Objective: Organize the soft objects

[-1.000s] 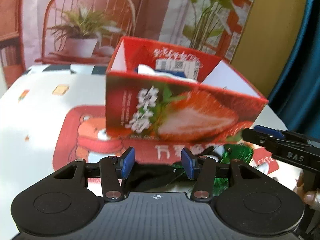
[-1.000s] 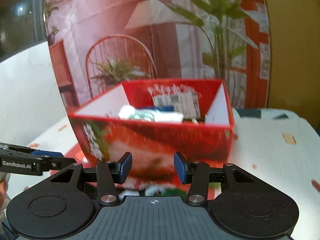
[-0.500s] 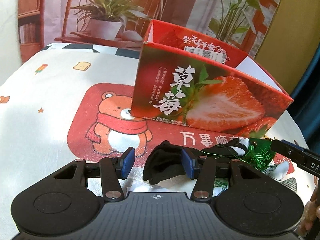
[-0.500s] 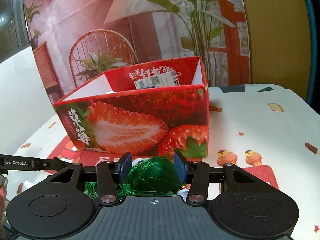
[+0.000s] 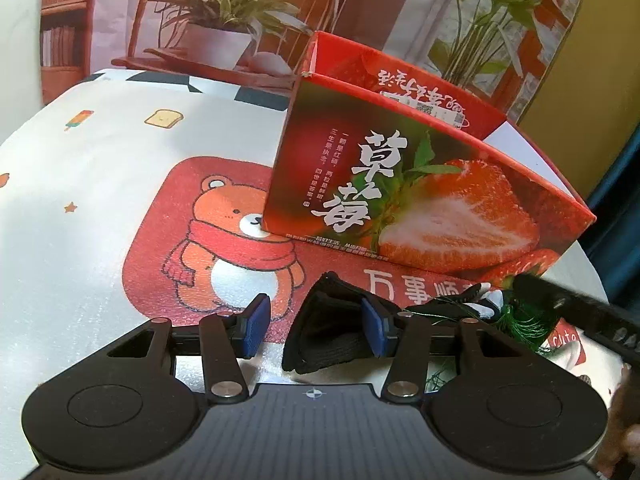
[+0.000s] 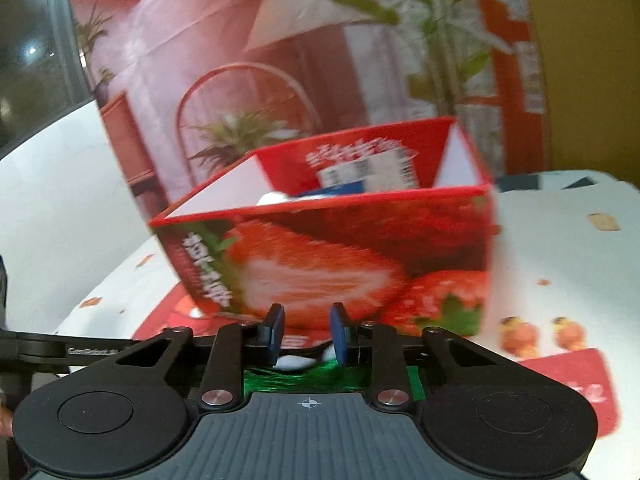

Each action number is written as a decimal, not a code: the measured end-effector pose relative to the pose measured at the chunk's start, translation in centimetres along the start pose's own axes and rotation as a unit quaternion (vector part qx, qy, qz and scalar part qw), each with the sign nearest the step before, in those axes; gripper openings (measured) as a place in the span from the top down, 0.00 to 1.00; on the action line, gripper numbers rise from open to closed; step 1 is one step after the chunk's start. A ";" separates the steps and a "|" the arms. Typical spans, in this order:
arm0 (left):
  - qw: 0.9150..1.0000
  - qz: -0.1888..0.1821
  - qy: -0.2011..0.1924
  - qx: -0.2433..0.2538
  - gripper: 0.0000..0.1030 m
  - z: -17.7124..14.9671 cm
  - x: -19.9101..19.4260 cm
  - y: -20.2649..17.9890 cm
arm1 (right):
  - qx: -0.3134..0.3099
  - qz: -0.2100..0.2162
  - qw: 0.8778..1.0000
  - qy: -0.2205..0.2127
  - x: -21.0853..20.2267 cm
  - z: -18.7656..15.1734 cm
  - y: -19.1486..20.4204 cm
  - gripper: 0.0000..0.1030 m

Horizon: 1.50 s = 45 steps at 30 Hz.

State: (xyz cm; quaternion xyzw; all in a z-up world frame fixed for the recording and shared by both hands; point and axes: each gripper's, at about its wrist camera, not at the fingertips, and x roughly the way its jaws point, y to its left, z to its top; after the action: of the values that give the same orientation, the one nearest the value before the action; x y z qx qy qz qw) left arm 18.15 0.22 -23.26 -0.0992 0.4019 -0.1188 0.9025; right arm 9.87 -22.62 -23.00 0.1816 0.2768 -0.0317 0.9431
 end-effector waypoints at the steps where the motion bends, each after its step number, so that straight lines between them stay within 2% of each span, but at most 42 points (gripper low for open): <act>1: 1.000 -0.001 0.001 0.000 0.50 0.0 0.1 0.0 | 0.003 0.000 1.000 0.011 0.6 -0.1 0.1 0.76; 4: 1.000 -0.006 -0.001 0.011 0.51 0.0 0.4 -0.3 | 0.020 -0.008 0.999 0.040 1.6 -0.7 -0.1 0.76; 6: 1.000 -0.004 0.004 0.023 0.68 0.0 0.7 -0.5 | 0.027 -0.015 0.998 0.047 1.5 -1.1 -0.4 0.79; 11: 0.999 0.010 0.022 0.025 0.74 -0.2 1.6 -0.3 | 0.045 -0.037 0.998 0.039 -0.2 -1.6 -2.1 0.79; 17: 1.000 0.008 0.027 0.008 0.74 -0.2 1.8 0.5 | 0.051 -0.087 0.994 0.041 -0.6 -1.9 -4.1 0.83; 26: 1.000 0.009 0.025 0.007 0.73 -0.2 1.7 0.6 | 0.055 -0.182 0.981 0.036 -1.2 -2.0 -6.8 0.81; 31: 1.000 0.021 0.021 -0.003 0.72 0.1 1.5 1.0 | 0.053 -0.208 0.976 0.019 -1.9 -1.9 -7.2 0.78; 36: 0.999 0.042 0.003 -0.001 0.72 0.5 1.0 1.0 | 0.036 -0.199 0.979 -0.014 -2.7 -0.9 -6.2 0.72; 39: 0.999 0.042 0.000 -0.010 0.72 0.7 0.8 1.3 | 0.025 -0.161 0.986 -0.019 -2.6 -0.3 -5.3 0.69; 40: 0.999 0.042 0.000 -0.012 0.70 0.9 0.7 1.4 | 0.021 -0.144 0.989 -0.015 -2.4 -0.3 -5.0 0.65; 42: 0.999 0.042 -0.004 -0.016 0.50 1.0 0.3 1.4 | 0.008 -0.116 0.993 -0.006 -1.7 -0.2 -4.1 0.63; 45: 0.999 0.030 -0.021 -0.022 0.48 1.2 -0.5 1.4 | -0.005 -0.084 0.996 0.012 -0.6 -0.4 -2.8 0.60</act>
State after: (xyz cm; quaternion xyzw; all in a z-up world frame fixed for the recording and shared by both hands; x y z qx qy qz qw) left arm 18.93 1.81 -22.55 -0.1098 0.3879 -0.0806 0.9116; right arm 8.70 -25.14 -23.92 0.1532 0.3025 -0.1068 0.9347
